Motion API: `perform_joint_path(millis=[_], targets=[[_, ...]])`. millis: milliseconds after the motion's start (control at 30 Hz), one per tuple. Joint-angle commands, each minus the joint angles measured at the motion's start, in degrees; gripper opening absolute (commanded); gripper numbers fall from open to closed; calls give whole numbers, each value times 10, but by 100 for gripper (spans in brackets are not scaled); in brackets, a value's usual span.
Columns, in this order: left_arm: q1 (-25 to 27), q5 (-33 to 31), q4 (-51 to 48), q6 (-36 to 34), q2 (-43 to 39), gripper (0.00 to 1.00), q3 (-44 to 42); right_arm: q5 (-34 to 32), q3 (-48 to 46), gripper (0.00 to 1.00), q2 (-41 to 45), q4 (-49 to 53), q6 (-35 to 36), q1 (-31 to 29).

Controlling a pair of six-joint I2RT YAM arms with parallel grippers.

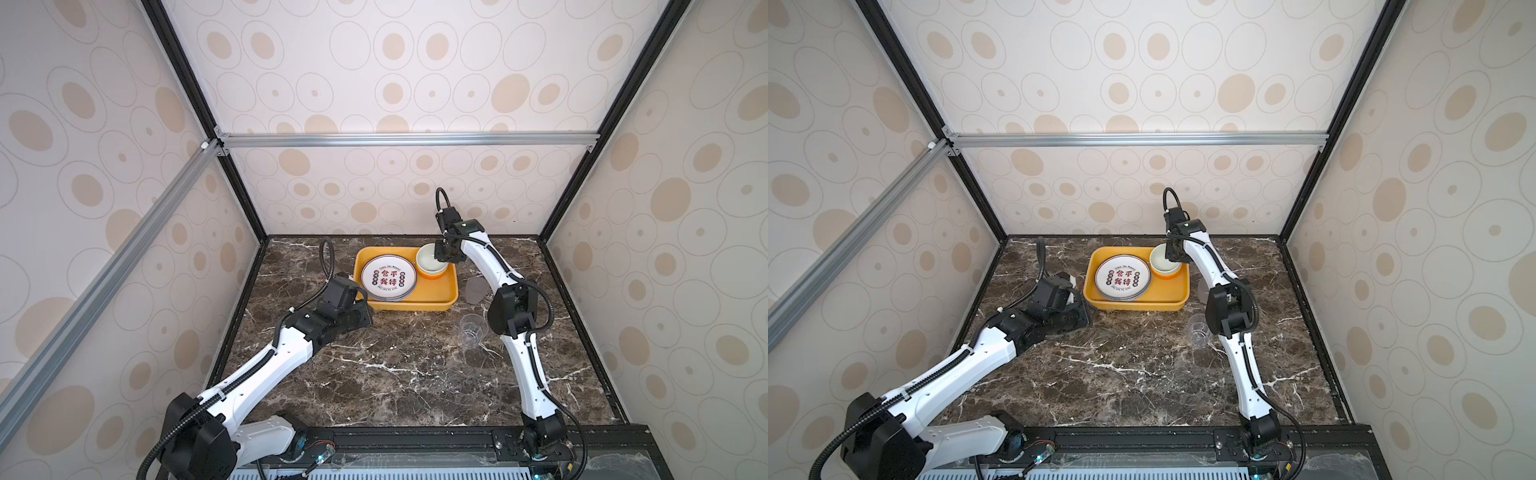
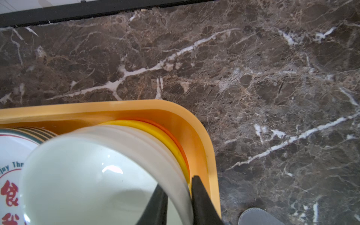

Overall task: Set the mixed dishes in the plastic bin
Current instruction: 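Lower the white bowl onto the yellow bowl with the right gripper, then open the right gripper and move it toward the clear glass cup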

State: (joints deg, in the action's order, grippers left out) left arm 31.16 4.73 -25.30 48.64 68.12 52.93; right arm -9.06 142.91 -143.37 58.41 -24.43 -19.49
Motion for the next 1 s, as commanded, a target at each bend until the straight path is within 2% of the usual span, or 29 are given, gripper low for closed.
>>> perform_joint_path(millis=[0, 200, 467, 633, 800, 967], targets=[[-5, -2, 2, 7, -8, 34, -1, -1, 14, 27, -7, 7, -8, 3], [-5, 0, 7, 7, -8, 34, -4, -16, 4, 27, 16, 13, -5, 3], [-5, 6, 19, 10, -10, 34, -10, -23, -15, 37, 68, 19, 6, 3], [-5, 9, 25, 4, -9, 41, -8, -24, -48, 39, 113, 17, 9, 4], [-5, 16, 30, -13, -3, 44, 6, -20, -107, 41, 174, 13, 5, 4], [-5, 36, 38, -37, 10, 47, 27, 1, -249, 44, 272, -23, 4, 3]])
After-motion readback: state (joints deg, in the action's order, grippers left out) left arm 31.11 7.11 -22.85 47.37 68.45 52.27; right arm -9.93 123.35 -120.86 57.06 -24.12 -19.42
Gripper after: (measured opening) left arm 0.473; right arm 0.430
